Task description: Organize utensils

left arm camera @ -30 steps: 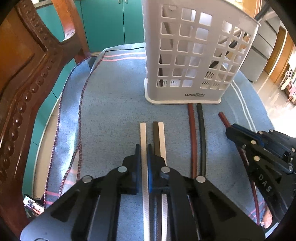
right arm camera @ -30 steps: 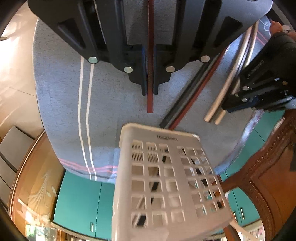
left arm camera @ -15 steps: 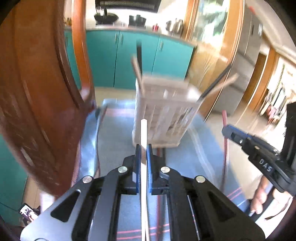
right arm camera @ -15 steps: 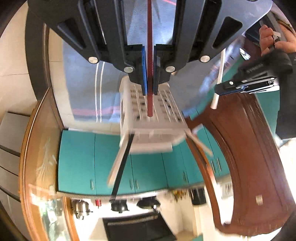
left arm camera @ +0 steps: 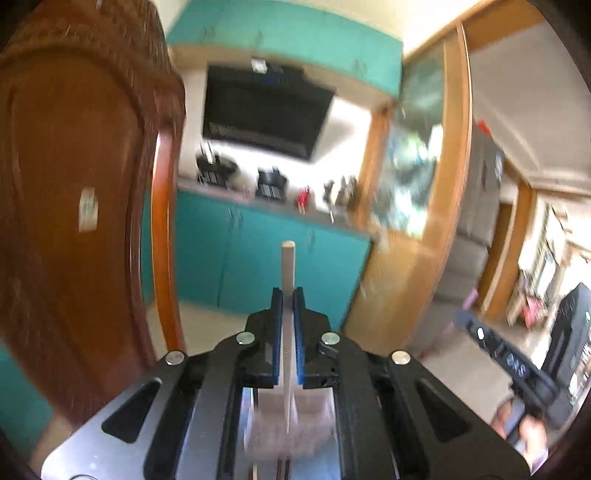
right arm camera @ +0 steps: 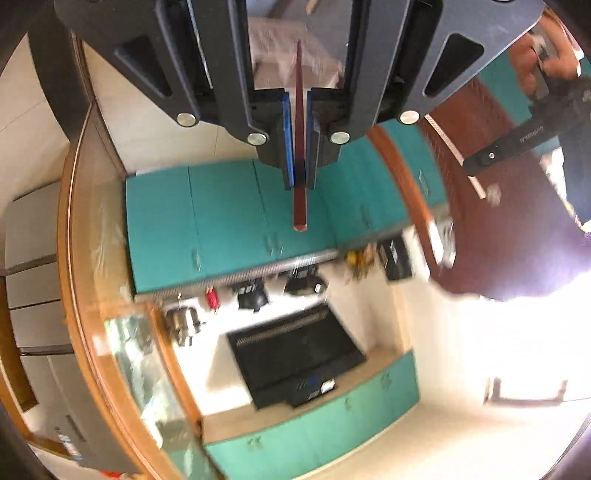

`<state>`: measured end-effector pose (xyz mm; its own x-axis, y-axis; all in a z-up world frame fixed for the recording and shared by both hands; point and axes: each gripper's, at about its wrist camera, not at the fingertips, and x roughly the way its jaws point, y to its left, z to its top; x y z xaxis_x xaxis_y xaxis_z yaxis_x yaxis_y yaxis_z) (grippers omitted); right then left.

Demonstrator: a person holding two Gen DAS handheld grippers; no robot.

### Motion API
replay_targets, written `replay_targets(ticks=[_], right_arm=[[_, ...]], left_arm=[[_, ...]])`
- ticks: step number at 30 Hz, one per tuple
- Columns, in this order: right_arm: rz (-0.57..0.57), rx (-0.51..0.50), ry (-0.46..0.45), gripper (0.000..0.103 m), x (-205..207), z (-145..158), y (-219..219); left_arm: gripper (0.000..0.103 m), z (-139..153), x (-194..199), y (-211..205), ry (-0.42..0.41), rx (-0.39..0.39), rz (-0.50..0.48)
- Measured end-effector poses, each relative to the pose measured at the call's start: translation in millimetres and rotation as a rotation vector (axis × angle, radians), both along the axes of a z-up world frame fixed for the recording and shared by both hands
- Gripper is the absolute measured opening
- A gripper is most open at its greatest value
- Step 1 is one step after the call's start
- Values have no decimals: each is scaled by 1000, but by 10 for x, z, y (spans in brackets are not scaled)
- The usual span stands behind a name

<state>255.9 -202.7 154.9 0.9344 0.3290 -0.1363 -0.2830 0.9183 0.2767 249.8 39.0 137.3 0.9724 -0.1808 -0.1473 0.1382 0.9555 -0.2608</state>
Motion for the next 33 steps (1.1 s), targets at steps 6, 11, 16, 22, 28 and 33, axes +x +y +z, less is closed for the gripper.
replay_targets(ticks=[6,11,16,22,28,33], right_arm=[[-80,-27,5,7,502,-176,136],[-72,-103,106,7,769,-696,288],[-78,-168,118,21,686,-857,308],[-134,-94,-20,54,78,-747,4],[-193,0,-2,54,-484,-1163,-384],[-80,-214,435,54,159,-1989,-61]], left_arm=[[7,-436,628,-211,94,80,81],[7,-850,772,-260,175,105,60],[25,-960,636,-242,171,116,41],[41,-992,-42,-61,77,93,38],[21,-1912,63,-155,356,177,-68],[18,-2799,484,-394,695,210,-205]])
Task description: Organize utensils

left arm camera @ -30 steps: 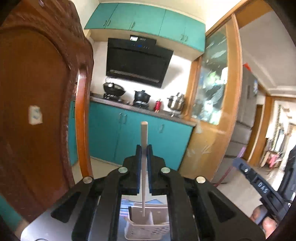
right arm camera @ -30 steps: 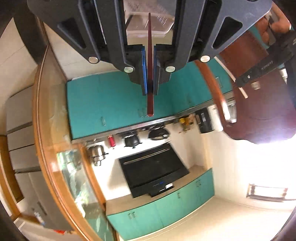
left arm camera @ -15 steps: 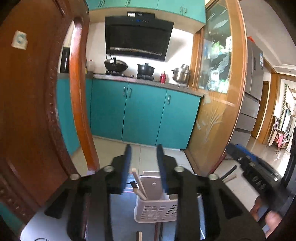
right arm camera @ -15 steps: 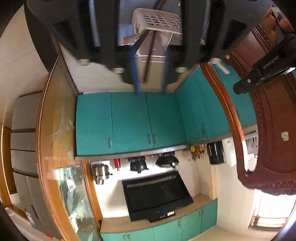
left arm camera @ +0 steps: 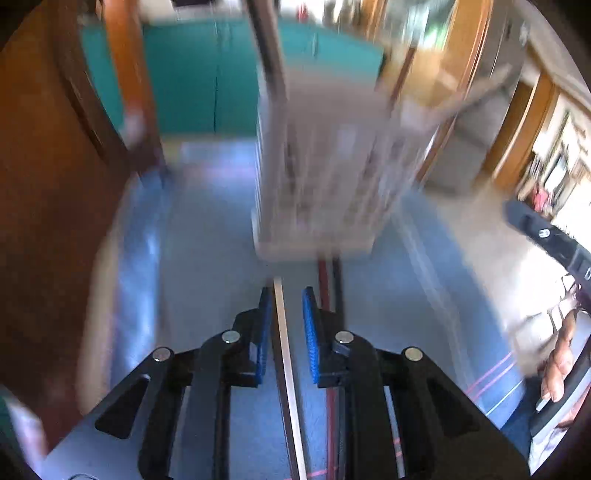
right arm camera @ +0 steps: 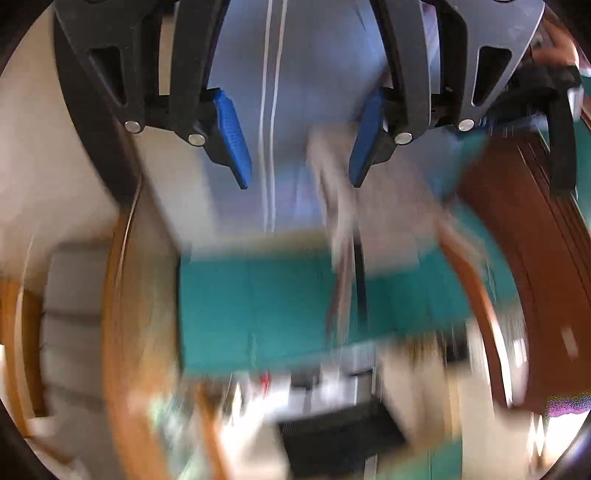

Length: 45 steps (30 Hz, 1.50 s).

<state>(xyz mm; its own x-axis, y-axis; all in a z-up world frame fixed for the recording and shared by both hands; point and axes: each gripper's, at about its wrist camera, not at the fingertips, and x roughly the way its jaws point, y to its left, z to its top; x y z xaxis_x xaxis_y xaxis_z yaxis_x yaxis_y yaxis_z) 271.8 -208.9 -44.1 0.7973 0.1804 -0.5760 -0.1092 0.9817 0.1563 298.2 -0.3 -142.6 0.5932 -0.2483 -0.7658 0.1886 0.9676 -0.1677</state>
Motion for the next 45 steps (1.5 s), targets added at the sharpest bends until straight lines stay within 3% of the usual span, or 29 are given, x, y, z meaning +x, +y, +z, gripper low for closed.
replay_targets(ticks=[1,3,5,11,18,20,22,26,36,45], right_arm=[[35,-4,99,54,160,-200,86],[56,-14,178,54,322,-383,200],[85,-33,237,54,482,-526,352],[156,-63,300,54,772,-759,802],[159,-125,369,54,978,-1071,1129],[144,-202,344,32,955,-1122,1197],[150,-218,345,24,939,-1128,1195],[171,-209,376,18,843,-1120,1079],[146,-24,363,15,511,-1123,400],[105,-15,324,20,435,-985,335]], left_arm=[[18,-98,20,-34,20,26,2],[18,-267,46,-103,76,74,-2],[17,-348,56,-126,113,71,-4],[14,-363,30,0,130,22,24],[14,-327,126,4,137,4,17],[14,-320,111,7,138,2,16],[13,-319,124,13,138,0,17],[13,-295,74,25,134,-19,19],[13,-43,-83,1,46,-133,-27],[13,-80,0,105,61,-134,34]])
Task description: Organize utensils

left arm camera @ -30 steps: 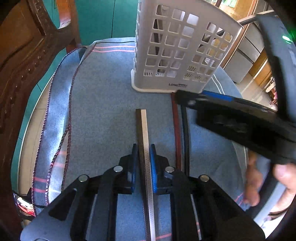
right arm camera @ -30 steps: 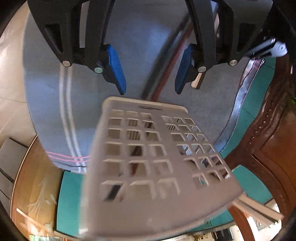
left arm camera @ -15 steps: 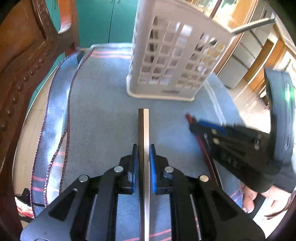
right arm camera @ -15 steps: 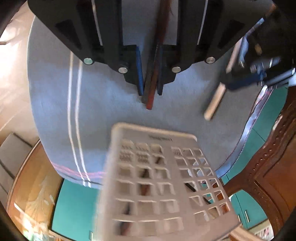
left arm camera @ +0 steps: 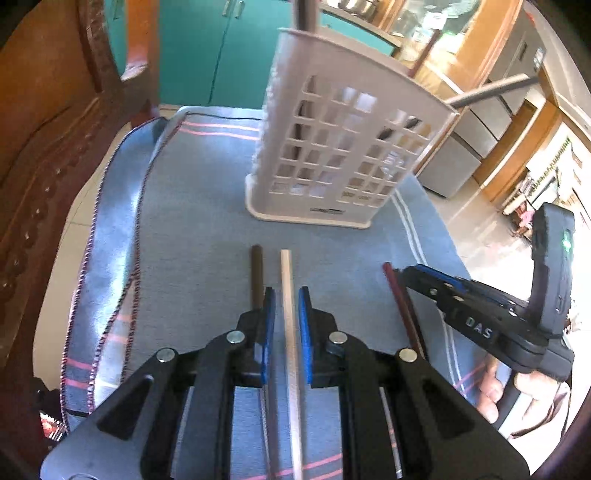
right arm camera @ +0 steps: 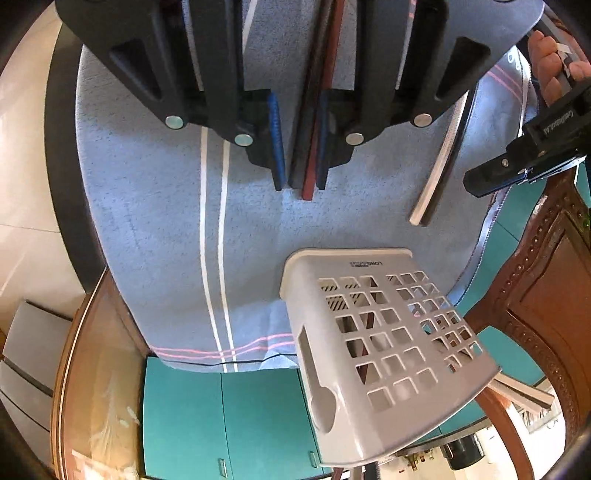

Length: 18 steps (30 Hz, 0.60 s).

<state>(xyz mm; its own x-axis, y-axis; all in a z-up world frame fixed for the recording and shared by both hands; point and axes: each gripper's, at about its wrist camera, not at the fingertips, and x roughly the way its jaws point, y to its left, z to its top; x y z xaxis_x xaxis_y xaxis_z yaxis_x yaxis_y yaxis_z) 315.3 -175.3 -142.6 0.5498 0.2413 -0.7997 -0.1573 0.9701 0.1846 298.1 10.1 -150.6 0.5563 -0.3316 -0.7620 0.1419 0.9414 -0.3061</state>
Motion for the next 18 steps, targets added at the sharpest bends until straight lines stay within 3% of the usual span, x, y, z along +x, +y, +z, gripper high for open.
replay_targets(ticks=[2,9,18], right_arm=[[2,-14,-3,24,27,11,34],[-9,-117,30,26,2,-7,-2],[56,-142,41,28,-114,-21,32]], left_arm=[[13,-42,20,12,14,25,11],[19,-210,86,-3,72,98,32],[28,-212,63,-108,54,145,22]])
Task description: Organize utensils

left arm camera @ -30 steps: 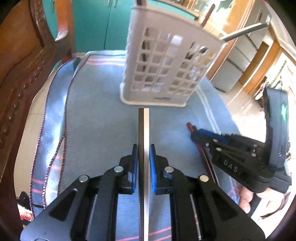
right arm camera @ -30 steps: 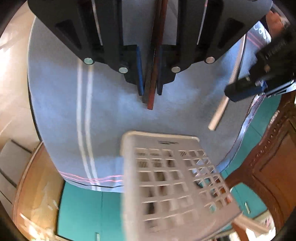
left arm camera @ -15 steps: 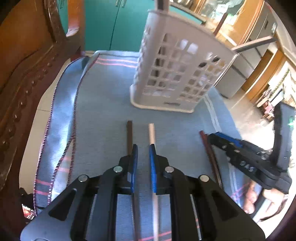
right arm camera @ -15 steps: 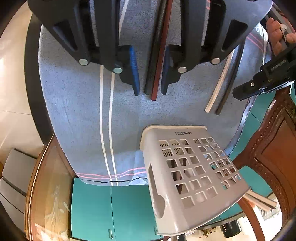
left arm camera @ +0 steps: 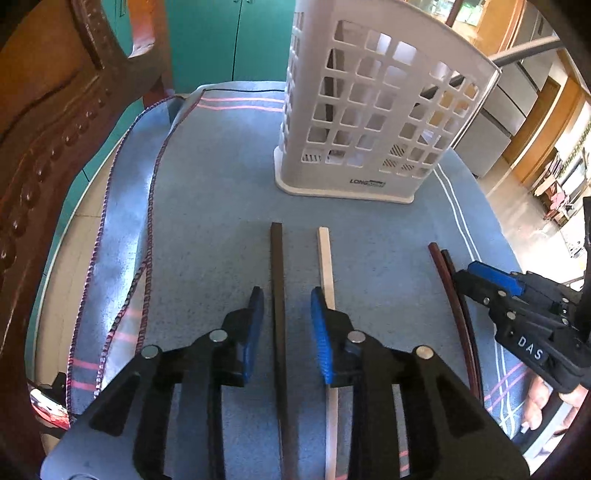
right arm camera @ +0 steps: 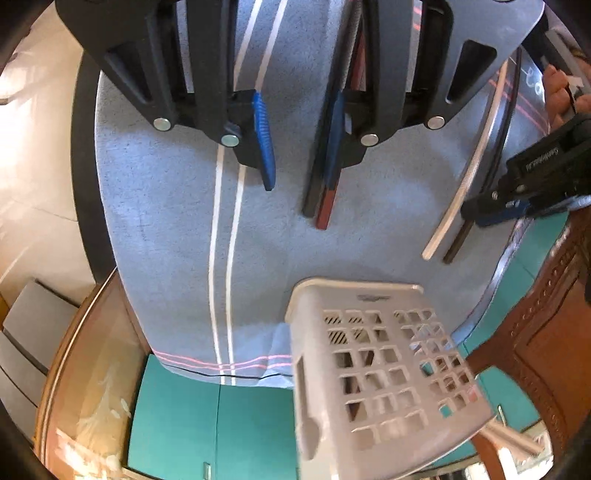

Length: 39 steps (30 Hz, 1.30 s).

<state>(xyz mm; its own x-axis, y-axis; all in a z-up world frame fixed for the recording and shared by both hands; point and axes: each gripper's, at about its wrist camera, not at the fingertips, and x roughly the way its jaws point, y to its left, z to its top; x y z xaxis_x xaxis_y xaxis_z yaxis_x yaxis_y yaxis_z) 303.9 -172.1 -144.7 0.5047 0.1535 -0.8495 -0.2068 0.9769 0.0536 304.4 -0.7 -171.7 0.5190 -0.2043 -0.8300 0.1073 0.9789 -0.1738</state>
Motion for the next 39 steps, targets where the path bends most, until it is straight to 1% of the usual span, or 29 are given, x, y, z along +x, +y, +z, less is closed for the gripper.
replay_targets(ticks=[2,6,9,11,14,18,20,22,23,24,26,28,34,36,39], right_arm=[[5,-7,24,30,-12,-32,12],[7,-28,21,30,-27,-34,27],[9,-52,-2,29,-23,-42,67],[13,-47,-25,11,-27,-48,82],[-12,-13,-54,8,-22,-37,50],[-73,71,-162,7,-19,104,-77],[-105,86,-171,8,20,118,-133],[-118,81,-127,8,76,62,-131],[-120,79,-99,9,96,14,-128],[-124,73,-88,10,99,-12,-120],[-124,55,-87,22,112,-13,-119],[-121,58,-80,28,105,-16,-119],[-113,33,-72,28,85,-58,-81],[-111,28,-72,28,71,-77,-80],[-108,26,-69,30,62,-85,-80]], left_arm=[[28,-15,35,5,-4,11,-4],[28,-12,34,-14,-7,15,-3],[28,-6,16,-44,-11,26,-2],[29,0,6,-69,-12,37,-3],[30,9,-12,-94,-11,37,-11],[32,17,-32,-99,-8,31,-13],[32,22,-39,-92,-7,25,-10],[33,26,-43,-66,-10,25,-3],[33,31,-48,-47,-12,26,5],[34,40,-51,-23,-15,21,13],[36,61,-49,10,-18,6,22],[38,67,-37,32,-21,5,34],[39,21,33,39,-8,30,45],[43,11,43,38,-10,31,47],[44,-2,58,23,-9,44,45]])
